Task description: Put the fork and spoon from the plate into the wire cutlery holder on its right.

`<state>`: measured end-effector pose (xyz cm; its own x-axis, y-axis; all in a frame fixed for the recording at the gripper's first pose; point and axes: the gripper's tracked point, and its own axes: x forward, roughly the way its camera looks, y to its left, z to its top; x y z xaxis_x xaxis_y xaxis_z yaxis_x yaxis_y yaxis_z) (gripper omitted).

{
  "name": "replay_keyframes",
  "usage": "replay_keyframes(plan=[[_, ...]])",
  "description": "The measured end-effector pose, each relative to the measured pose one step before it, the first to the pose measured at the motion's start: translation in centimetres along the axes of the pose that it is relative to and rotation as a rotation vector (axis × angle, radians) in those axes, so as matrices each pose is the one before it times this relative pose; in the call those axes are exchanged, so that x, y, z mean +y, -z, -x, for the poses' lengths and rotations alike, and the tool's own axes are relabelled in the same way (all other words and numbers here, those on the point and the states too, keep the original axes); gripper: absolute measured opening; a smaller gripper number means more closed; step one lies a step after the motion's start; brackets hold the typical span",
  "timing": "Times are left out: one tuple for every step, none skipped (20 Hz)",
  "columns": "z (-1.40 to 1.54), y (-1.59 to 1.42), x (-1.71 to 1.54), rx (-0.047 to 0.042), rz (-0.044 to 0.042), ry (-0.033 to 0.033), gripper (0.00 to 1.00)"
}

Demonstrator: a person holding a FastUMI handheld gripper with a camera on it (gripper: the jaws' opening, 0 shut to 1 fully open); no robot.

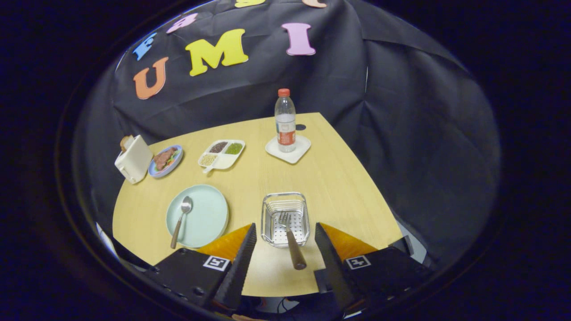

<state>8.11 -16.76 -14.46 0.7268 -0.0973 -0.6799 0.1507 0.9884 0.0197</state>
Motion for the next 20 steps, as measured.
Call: replay_keyframes(plan=[[0.291,-0.433,0.306,-0.02521,0.0066,0.00454,0.82],[0.287,-0.232,0.272,-0.01594,0.00509,0.00287,0.88],[0.587,-0.525,0.161,-0.01405,0.0047,0.00273,0.94],[0.213,-0.209,0.384,-0.00936,-0.00119,-0.00068,0.95],[0.187,-0.222,0.649,-0.01154,-0.00347,-0.00437,0.97],[0.146,-0.2,0.678,-0.01005,-0.00496,-0.00571,0.97],[0.075,-0.207,0.679,-0.01349,-0.00852,-0.00594,0.97],[0.008,-0.211,0.786,-0.01246,-0.00958,-0.00748,0.97],[-0.214,-0.022,0.791,-0.00628,-0.01003,-0.00495,0.97],[-0.211,0.162,1.017,0.0004,-0.00614,-0.00595,0.97],[-0.258,0.362,0.986,0.00749,0.0013,-0.00642,0.97],[-0.351,0.343,1.035,0.00925,0.00521,-0.00095,0.97],[-0.473,0.403,0.915,0.00798,0.00666,0.00466,0.97],[-0.348,0.361,1.14,0.00834,0.00799,-0.00478,0.97],[-0.338,0.436,1.329,0.00956,0.00699,-0.01173,0.97],[-0.388,0.43,1.207,0.0098,0.00606,-0.01021,0.97],[-0.848,0.909,1.331,0.01017,0.00629,-0.01321,0.97],[-0.426,0.387,1.19,0.01014,0.00712,-0.01137,0.97],[-0.52,0.425,1.02,0.00863,0.00517,-0.00986,0.97],[-0.59,0.428,1.056,0.01187,0.00478,-0.00842,0.97]])
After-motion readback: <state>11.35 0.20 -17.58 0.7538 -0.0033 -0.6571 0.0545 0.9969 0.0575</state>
